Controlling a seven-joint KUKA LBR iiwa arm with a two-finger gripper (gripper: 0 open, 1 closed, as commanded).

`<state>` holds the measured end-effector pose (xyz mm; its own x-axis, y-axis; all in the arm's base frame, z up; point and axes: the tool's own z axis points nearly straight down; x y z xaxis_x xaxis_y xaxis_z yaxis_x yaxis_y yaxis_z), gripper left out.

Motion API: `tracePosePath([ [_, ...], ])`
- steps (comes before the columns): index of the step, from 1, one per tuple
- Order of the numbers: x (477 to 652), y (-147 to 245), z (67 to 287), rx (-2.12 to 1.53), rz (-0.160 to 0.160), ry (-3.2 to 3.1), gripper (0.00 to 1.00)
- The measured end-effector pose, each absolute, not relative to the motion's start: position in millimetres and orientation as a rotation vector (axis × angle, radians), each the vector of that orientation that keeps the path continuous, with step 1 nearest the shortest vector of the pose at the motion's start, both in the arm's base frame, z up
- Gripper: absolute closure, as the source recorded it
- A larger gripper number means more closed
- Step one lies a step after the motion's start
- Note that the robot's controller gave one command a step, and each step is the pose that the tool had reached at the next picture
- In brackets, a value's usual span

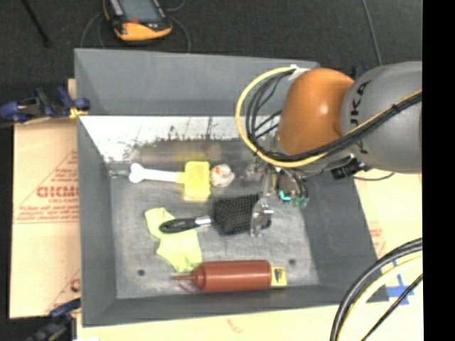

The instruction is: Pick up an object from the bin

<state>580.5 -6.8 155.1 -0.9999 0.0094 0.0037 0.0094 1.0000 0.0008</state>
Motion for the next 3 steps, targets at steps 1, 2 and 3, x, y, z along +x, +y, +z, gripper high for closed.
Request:
tracePosePath([
  [1,582.3,-7,160,-0.015,-0.001,-3.146,0.0],
  [2,582.0,-8,110,-0.1,-0.002,-3.15,0.0],
  [3,588.9,-4,88,-0.124,-0.002,-3.148,1.0],
])
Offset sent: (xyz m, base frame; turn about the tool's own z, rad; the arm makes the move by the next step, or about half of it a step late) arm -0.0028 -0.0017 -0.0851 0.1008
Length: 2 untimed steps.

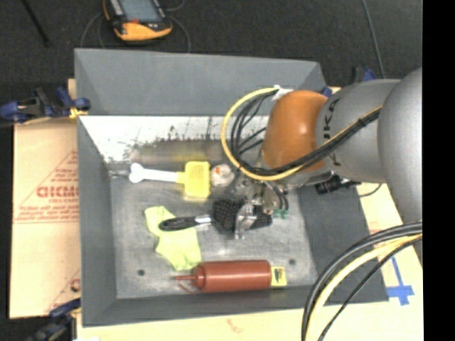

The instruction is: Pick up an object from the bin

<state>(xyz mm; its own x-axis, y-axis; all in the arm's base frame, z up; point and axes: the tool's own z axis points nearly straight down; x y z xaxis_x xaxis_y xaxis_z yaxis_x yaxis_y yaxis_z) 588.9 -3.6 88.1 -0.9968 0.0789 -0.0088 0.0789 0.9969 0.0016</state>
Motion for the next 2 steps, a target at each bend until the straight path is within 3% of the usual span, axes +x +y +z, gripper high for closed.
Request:
tracePosePath([
  [1,588.8,-4,88,0.124,0.002,3.13,1.0],
  [2,591.5,-16,119,0.019,-0.002,3.142,1.0],
])
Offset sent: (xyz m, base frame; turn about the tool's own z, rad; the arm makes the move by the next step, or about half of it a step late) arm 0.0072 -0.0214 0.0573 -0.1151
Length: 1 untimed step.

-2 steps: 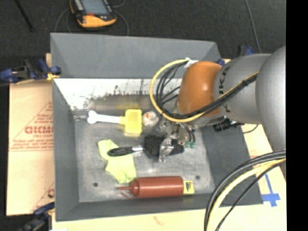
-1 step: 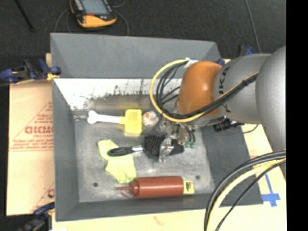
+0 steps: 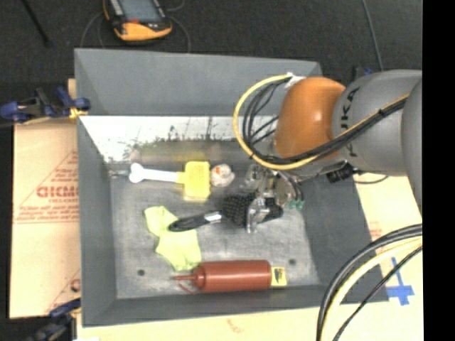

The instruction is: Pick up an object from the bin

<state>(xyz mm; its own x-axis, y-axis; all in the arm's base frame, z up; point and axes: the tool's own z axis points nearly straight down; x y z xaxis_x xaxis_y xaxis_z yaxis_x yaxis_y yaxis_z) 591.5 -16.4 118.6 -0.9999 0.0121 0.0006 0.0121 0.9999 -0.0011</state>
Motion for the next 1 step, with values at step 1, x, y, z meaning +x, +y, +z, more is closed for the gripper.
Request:
tracePosePath([
  [1,593.5,6.0,221.8,-0.056,0.0,-3.143,1.0],
])
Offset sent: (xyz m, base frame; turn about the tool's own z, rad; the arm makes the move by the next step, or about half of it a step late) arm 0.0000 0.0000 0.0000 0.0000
